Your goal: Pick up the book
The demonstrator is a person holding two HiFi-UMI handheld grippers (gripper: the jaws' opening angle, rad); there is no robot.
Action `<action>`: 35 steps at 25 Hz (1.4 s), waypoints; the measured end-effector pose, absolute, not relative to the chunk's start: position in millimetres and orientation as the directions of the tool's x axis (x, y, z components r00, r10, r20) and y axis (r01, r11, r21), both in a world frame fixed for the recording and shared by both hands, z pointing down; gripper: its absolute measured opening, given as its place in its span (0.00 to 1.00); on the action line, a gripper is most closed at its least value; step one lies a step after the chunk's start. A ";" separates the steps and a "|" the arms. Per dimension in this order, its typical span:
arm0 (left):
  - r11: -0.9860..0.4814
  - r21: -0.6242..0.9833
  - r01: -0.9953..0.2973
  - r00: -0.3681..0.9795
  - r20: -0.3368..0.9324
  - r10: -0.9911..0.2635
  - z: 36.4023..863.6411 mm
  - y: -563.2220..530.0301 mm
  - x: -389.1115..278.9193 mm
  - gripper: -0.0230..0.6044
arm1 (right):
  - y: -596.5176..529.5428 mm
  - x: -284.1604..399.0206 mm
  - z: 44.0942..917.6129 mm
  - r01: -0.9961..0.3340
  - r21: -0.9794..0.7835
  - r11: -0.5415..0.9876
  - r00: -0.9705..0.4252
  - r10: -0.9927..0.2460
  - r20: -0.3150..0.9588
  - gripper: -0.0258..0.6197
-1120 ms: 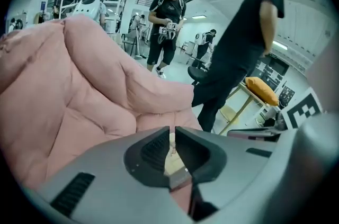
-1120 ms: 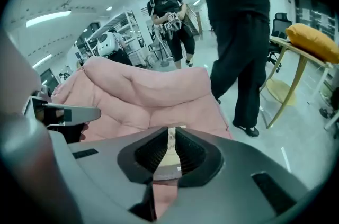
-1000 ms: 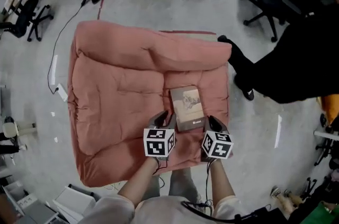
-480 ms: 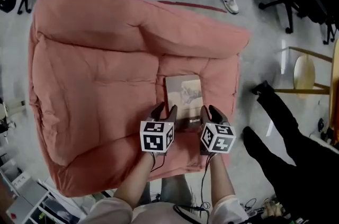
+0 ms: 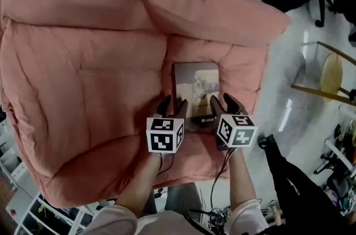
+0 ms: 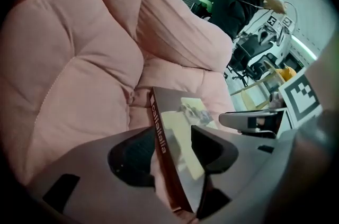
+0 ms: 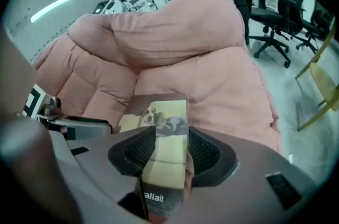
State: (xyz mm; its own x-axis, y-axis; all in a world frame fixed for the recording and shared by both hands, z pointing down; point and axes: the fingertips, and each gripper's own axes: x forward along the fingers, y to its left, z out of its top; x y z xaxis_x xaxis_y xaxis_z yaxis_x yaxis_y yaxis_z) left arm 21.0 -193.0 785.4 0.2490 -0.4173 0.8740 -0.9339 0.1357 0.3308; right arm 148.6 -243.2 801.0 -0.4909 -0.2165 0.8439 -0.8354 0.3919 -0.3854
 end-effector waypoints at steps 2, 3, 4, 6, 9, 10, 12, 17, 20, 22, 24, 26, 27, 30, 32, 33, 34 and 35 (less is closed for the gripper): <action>0.148 0.333 -0.931 0.249 0.878 -0.410 790.9 -191.1 21.2 0.39 | -241.2 147.1 808.4 -0.818 -0.403 0.410 -0.508 -0.185 0.842 0.34; 0.151 0.336 -0.930 0.251 0.878 -0.408 794.1 -191.4 21.4 0.39 | -240.8 146.0 812.2 -0.808 -0.412 0.421 -0.516 -0.170 0.840 0.35; 0.153 0.339 -0.928 0.254 0.877 -0.408 797.5 -191.8 21.5 0.39 | -240.1 144.7 816.1 -0.798 -0.419 0.433 -0.524 -0.155 0.837 0.37; 0.161 0.346 -0.924 0.258 0.876 -0.407 804.2 -191.3 21.5 0.39 | -236.7 141.7 823.8 -0.773 -0.434 0.462 -0.540 -0.121 0.833 0.39; 0.174 0.358 -0.917 0.265 0.876 -0.404 810.2 -188.3 21.7 0.40 | -230.6 138.4 831.3 -0.746 -0.463 0.478 -0.563 -0.083 0.822 0.41; 0.177 0.362 -0.915 0.268 0.875 -0.403 810.6 -187.1 22.0 0.40 | -229.2 138.1 832.4 -0.742 -0.480 0.468 -0.575 -0.076 0.815 0.41; 0.179 0.371 -0.911 0.276 0.873 -0.402 811.6 -186.4 22.7 0.40 | -228.0 139.0 835.0 -0.734 -0.520 0.437 -0.602 -0.064 0.796 0.42; 0.166 0.412 -0.896 0.324 0.861 -0.392 821.1 -187.0 31.3 0.39 | -225.8 140.6 844.5 -0.698 -0.592 0.403 -0.658 -0.036 0.752 0.44; 0.148 0.414 -0.898 0.337 0.865 -0.371 831.5 -183.3 37.2 0.39 | -219.9 139.5 852.6 -0.686 -0.617 0.385 -0.675 -0.021 0.738 0.44; 0.146 0.409 -0.901 0.335 0.869 -0.365 833.1 -184.3 37.8 0.39 | -220.1 138.5 853.5 -0.681 -0.628 0.376 -0.682 -0.013 0.732 0.44; 0.148 0.410 -0.900 0.336 0.869 -0.363 831.3 -187.0 38.0 0.39 | -222.0 138.3 852.0 -0.676 -0.641 0.363 -0.689 -0.003 0.725 0.44; 0.150 0.419 -0.896 0.344 0.866 -0.364 830.5 -188.4 38.3 0.40 | -222.5 138.4 851.3 -0.670 -0.657 0.345 -0.699 0.003 0.715 0.44; 0.152 0.426 -0.892 0.349 0.863 -0.365 831.0 -188.3 38.3 0.40 | -222.0 138.2 851.4 -0.668 -0.662 0.340 -0.703 0.003 0.711 0.44; 0.161 0.442 -0.882 0.362 0.856 -0.369 834.4 -186.2 38.7 0.40 | -219.1 136.9 852.1 -0.671 -0.657 0.343 -0.701 -0.005 0.713 0.42; 0.168 0.448 -0.878 0.364 0.853 -0.374 835.7 -185.3 39.2 0.40 | -218.3 136.9 851.9 -0.685 -0.640 0.349 -0.688 -0.020 0.725 0.41; 0.171 0.450 -0.877 0.364 0.852 -0.377 835.8 -185.3 39.3 0.39 | -218.3 136.9 851.2 -0.692 -0.632 0.350 -0.683 -0.030 0.730 0.40; 0.173 0.451 -0.876 0.363 0.851 -0.380 835.6 -185.5 39.1 0.39 | -218.7 136.8 850.2 -0.698 -0.625 0.349 -0.678 -0.042 0.734 0.40; 0.174 0.451 -0.875 0.362 0.850 -0.381 835.1 -186.0 38.8 0.39 | -219.2 136.7 848.8 -0.704 -0.619 0.348 -0.674 -0.055 0.737 0.39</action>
State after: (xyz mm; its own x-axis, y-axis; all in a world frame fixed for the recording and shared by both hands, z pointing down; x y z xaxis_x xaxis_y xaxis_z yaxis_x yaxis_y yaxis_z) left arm 38.8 -186.0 835.1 0.3625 -0.3813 0.8504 -0.8755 0.1736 0.4510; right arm 136.7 -219.2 848.8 -0.6741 -0.0551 0.7366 -0.7044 0.3480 -0.6187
